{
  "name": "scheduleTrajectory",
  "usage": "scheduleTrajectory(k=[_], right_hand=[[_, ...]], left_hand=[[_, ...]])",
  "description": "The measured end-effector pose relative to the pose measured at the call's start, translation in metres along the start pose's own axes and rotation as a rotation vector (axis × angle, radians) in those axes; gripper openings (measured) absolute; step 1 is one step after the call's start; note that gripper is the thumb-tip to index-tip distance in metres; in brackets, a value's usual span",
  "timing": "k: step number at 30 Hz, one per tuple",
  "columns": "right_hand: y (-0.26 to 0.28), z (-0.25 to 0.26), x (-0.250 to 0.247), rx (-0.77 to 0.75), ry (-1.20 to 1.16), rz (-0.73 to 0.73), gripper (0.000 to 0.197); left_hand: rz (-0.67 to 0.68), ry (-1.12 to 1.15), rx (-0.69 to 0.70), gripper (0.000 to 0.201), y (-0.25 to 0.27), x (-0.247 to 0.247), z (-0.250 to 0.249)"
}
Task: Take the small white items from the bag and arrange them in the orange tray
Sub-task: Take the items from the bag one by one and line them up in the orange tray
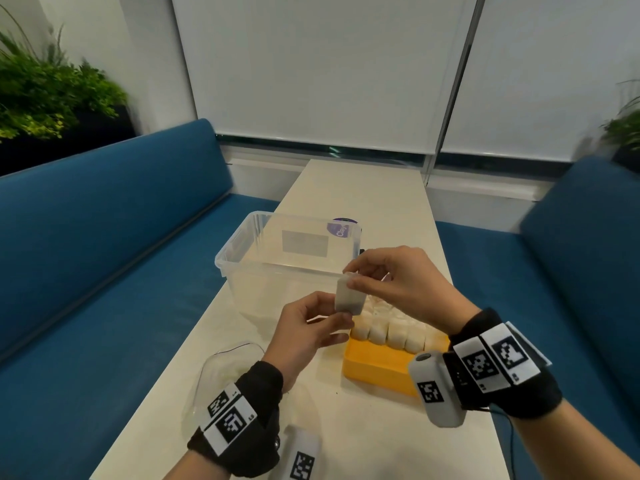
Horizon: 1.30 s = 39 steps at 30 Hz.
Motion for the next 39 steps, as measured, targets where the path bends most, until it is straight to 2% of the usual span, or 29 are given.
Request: scheduleTrajectory(k=[7,13,17,21,23,29,35,39], right_hand=[[-0.002,-0.005,-0.008,0.015,0.055,-0.014,0.010],[-0.022,-0.069,-0.005,0.219,0.213,-0.012,0.014],[-0.035,-0.115,0.037,0.362,0.337,0.158,0.016],[-0.039,-0.146,0.096,0.439,0.376,0.422,0.008],[-0.041,-0.156,0.115,0.466,0.386,0.494,0.009],[-0.065,-0.179,0.128,0.549,0.396,0.354,0.022],[-0.070,-0.191,0.129,0.572,0.399,0.312,0.021],[-0.067,-0.186,0.110,0.573,0.349,0.282,0.019]], left_hand=[[0.015,-0.083,0.002,0.019,-0.006,-0.001,0.007],[-0.061,-0.167,-0.045,0.016,-0.007,-0.026,0.024],[-0.122,-0.189,-0.088,0.013,-0.001,-0.051,0.038],[-0.188,-0.217,-0.129,0.013,0.009,-0.082,0.048],[-0.241,-0.222,-0.136,0.014,0.016,-0.101,0.050],[-0.387,-0.219,-0.141,0.014,0.038,-0.148,0.048],[-0.425,-0.271,-0.172,0.014,0.055,-0.170,0.054],[-0.411,-0.333,-0.158,0.012,0.056,-0.177,0.053]])
Point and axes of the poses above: each hand's wrist, its own y-axis away from the middle knuckle, its own x-axis out of the palm, z = x × y, the point moved 9 cm from there along -y, towards the middle knuckle, and after that the axes turned 9 degrees about x, right-handed, at the moved point
